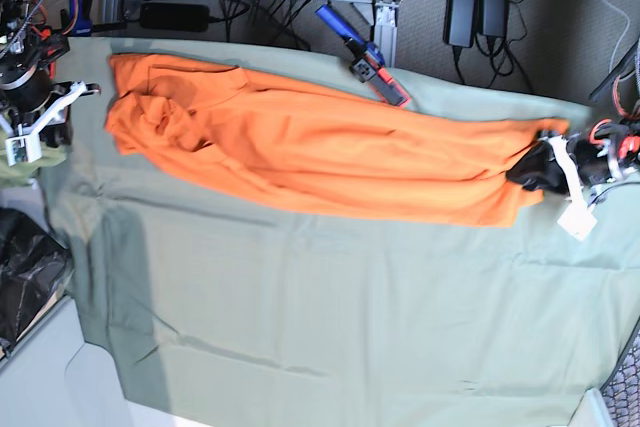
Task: Fold the T-shirt properly
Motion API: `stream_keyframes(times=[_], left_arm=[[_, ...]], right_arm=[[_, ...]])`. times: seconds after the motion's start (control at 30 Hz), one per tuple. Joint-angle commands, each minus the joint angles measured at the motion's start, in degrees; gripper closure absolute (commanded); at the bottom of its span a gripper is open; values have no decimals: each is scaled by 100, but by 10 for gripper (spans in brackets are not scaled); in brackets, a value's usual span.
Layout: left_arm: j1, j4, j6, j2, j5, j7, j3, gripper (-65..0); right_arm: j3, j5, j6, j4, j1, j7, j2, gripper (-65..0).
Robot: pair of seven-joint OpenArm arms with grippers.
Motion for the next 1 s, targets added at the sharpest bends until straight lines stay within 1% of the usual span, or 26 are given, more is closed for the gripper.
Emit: stream_keyframes(times=[0.0,0.07,0.13,0.27,0.33,0.43,0.5,0.57,0.77,0.87,0.97], left_arm=[[0,33,-10,-66,136,105,4,-177],[0,33,-10,-66,136,68,4,-177],[0,33,-10,-66,136,48,4,-177],[0,33,-10,-63,136,26,4,-176],[0,35,-10,-63,136,-20,4,-176],[-2,33,-10,-63,138,-59,4,-177],[-11,35,-10,-66,138,-57,4,-177],[-17,35,-10,-66,138,-57,4,-177],[-15,35,-10,-66,138,-57,4,-177],[-15,35,-10,-66,138,-55,4,-177],[-15,35,-10,-66,138,-57,4,-177]], right_arm=[[66,-17,791,74,-92,98,223,-153],[61,-20,942,74,-284,151,387,-216],[44,-136,988,74,-461,319,542,-273],[-221,-1056,981,52,-713,992,824,-399],[-577,-1360,966,-11,-765,1202,1003,-433],[-1266,-1895,920,-223,-693,1532,1209,-433],[-1668,-2363,918,-415,-542,1720,1268,-433],[-1897,-2627,916,-581,-334,1753,1279,-433],[-1950,-2677,911,-693,28,1759,1285,-432],[-1998,-2686,914,-695,28,1821,1364,-432],[-2013,-2822,911,-748,28,1845,1425,-432]])
